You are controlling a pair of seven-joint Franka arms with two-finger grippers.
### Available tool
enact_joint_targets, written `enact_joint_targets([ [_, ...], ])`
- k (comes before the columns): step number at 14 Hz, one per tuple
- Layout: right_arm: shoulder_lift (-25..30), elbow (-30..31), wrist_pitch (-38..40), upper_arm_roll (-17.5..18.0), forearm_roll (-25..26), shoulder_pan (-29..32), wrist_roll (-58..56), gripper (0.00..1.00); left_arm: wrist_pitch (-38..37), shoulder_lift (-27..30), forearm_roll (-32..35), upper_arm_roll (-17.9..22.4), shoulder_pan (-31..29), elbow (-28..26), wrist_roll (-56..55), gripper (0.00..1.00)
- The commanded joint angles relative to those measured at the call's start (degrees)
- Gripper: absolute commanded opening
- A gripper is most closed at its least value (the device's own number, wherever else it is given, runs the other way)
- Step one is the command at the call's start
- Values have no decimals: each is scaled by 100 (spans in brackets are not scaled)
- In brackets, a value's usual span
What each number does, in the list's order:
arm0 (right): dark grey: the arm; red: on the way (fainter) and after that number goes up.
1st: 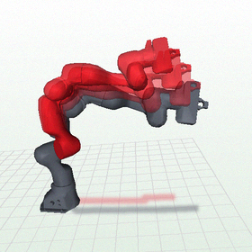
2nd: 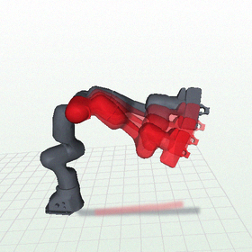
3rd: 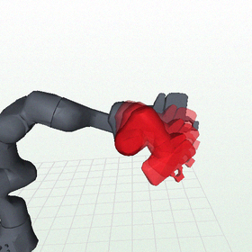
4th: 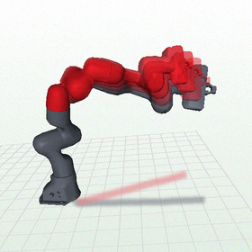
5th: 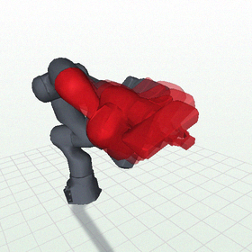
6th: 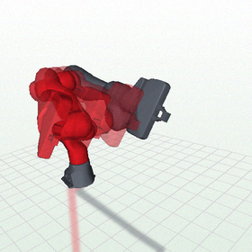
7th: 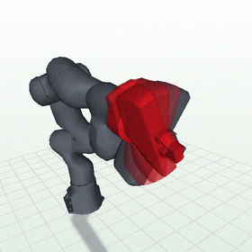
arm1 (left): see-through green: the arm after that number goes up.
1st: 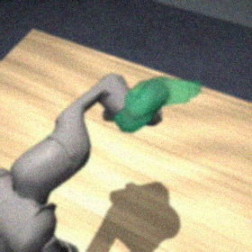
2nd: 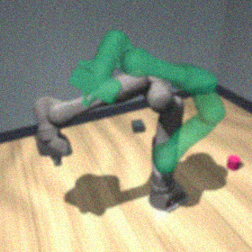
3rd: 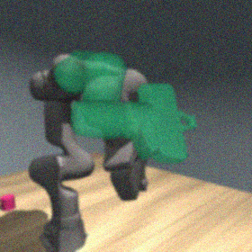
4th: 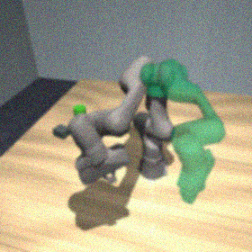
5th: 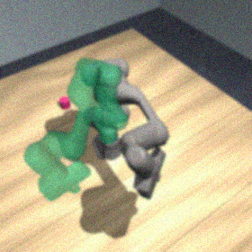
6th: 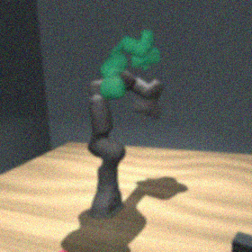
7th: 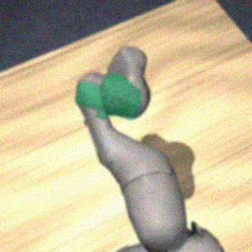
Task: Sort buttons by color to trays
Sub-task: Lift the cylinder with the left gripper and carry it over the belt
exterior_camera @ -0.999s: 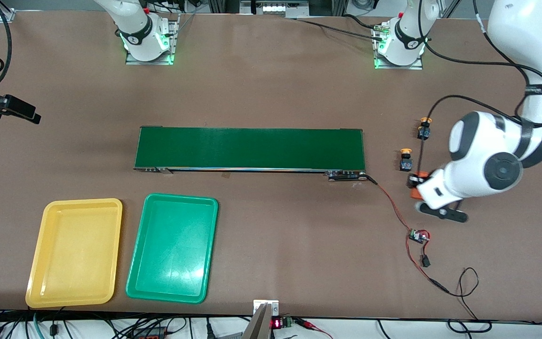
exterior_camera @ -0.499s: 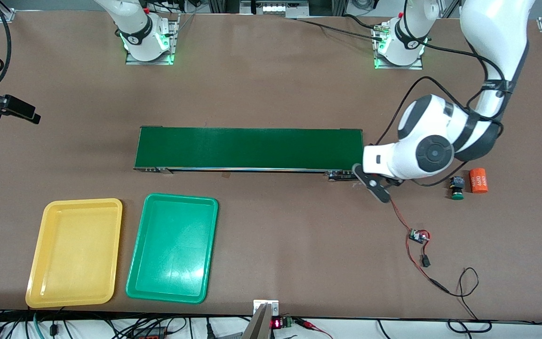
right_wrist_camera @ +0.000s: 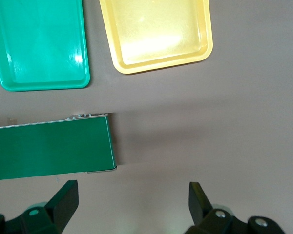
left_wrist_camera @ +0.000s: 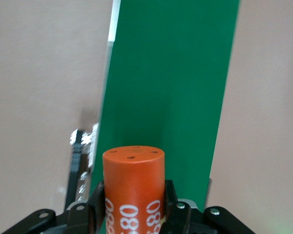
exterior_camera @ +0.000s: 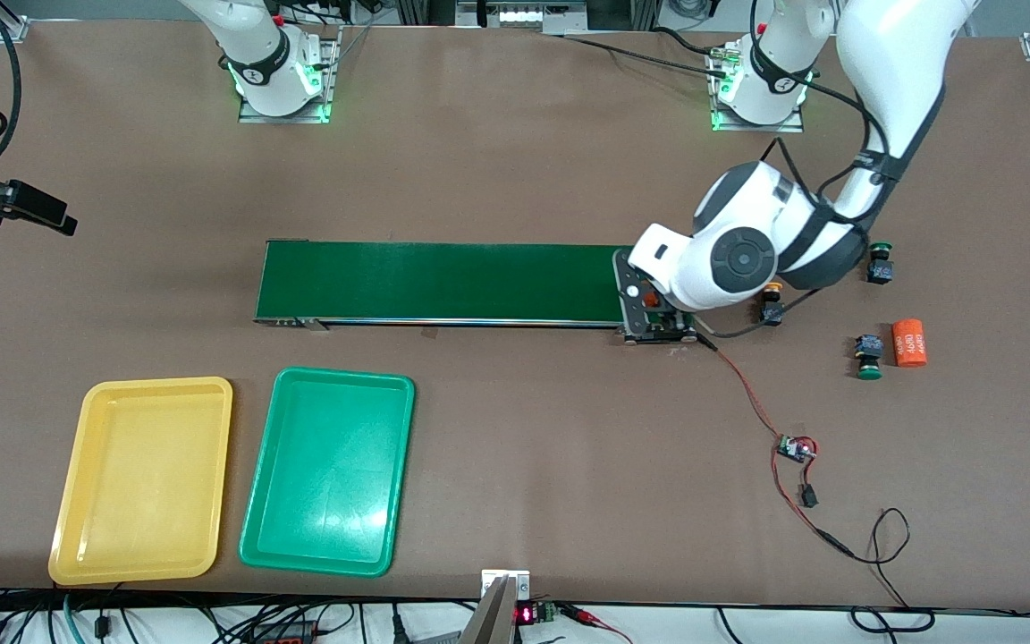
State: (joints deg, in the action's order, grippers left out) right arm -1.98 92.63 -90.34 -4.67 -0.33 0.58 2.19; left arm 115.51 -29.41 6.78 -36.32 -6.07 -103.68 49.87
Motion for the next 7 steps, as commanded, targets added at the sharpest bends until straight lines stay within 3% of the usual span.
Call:
enact_joint_targets([
  [1, -21, -35, 60, 19, -108, 48, 53, 100, 366, 469, 78, -260, -88, -668, 392, 7],
  [4, -21, -35, 60, 10, -108, 48, 54, 100, 919, 594, 183, -261, -104, -1232, 365, 8],
  [7, -21, -35, 60, 10, -108, 48, 45, 100, 1052, 524, 324, -261, -70, -1286, 330, 15],
])
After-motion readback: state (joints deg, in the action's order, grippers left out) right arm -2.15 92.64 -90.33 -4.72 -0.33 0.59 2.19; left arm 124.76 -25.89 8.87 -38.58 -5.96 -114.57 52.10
